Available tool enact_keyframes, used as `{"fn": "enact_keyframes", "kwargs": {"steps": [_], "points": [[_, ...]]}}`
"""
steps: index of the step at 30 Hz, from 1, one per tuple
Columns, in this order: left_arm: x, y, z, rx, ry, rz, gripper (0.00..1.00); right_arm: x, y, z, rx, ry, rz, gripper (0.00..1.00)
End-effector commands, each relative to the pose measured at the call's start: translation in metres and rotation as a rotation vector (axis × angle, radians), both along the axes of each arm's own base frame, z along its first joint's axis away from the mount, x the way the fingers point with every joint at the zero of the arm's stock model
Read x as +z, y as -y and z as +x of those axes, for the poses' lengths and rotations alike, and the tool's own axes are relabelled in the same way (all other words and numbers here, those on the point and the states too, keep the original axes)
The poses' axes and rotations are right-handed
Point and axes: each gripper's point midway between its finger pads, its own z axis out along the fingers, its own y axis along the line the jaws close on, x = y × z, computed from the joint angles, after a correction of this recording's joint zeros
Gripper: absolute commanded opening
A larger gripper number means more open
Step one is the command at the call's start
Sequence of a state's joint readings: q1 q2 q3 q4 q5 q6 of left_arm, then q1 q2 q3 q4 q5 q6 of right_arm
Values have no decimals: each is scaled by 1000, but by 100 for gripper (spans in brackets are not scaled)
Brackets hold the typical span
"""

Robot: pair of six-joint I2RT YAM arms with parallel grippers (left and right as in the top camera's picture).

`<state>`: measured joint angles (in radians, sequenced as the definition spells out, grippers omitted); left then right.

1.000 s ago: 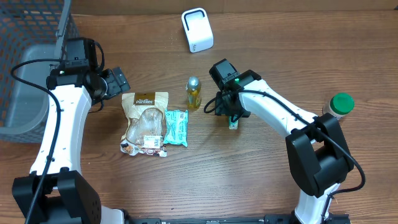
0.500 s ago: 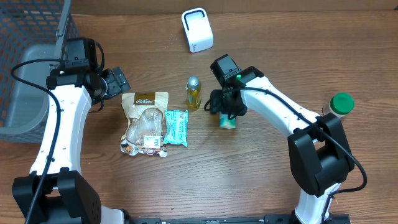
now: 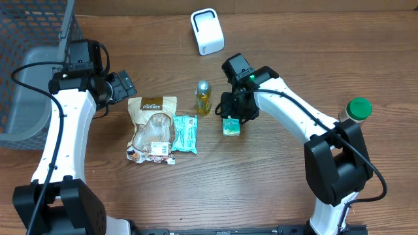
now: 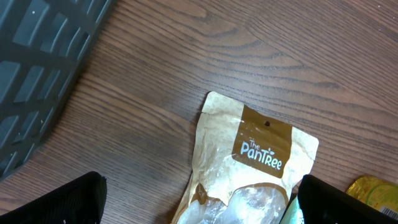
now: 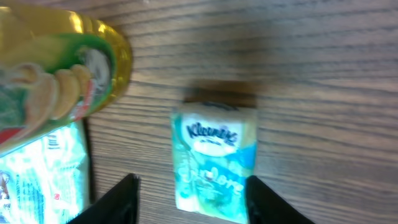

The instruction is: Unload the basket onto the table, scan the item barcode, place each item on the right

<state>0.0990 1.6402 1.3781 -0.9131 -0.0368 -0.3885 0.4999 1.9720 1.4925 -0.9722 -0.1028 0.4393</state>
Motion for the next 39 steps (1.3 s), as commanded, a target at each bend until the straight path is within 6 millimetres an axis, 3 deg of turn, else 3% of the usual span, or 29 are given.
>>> {"fn": "enact_keyframes", "kwargs": {"steps": [1,5,10,16,21,28,33,36,39], "points": [[8,1,3,-11,24,2,100,17,12,12,-25,58,-25,45],[8,1,3,-11,24,2,100,7,29,11,-68,24,-30,29],[8,1,3,-11,24,2,100,0,30,2,-75,-31,14,40],[8,1,3,-11,24,2,100,-12,31,-5,-74,-48,15,41],[8,1,3,-11,24,2,100,-11,23,-7,-66,-59,59,41],[8,1,3,-11,24,2,100,-13,23,-8,-66,-66,63,40],[8,1,3,-11,24,2,99,-25,25,-12,-66,-66,62,39],[8,1,3,-11,24,2,100,-30,26,-15,-66,-69,61,30],[8,1,3,-11,24,2,99,-35,27,-17,-67,-70,60,29]]}}
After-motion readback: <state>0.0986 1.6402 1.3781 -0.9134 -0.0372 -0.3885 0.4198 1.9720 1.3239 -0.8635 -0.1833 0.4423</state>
